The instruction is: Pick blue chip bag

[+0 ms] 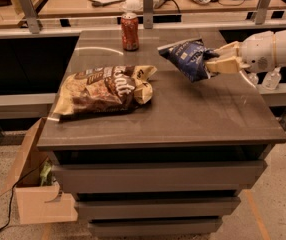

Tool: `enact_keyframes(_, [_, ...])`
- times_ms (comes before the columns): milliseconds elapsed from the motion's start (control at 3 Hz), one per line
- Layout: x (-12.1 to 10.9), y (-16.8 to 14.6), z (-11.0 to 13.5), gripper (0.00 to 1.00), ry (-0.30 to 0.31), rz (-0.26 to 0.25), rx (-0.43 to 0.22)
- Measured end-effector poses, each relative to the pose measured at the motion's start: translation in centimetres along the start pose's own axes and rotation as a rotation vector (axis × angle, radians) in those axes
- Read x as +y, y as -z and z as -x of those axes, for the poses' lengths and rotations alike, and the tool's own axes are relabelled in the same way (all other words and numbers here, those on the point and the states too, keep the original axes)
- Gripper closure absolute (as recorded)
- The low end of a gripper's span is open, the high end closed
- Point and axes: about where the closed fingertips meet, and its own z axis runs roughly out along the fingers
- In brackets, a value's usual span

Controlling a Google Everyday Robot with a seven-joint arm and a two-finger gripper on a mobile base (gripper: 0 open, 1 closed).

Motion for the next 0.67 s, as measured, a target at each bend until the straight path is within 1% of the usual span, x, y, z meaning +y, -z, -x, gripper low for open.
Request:
enact_keyframes(333, [1.26,1.65,3.43,1.00,0.112,0.044,-0.093])
enact_keyframes(667, [1.26,1.64,3.44,1.00,0.112,0.044,-0.093])
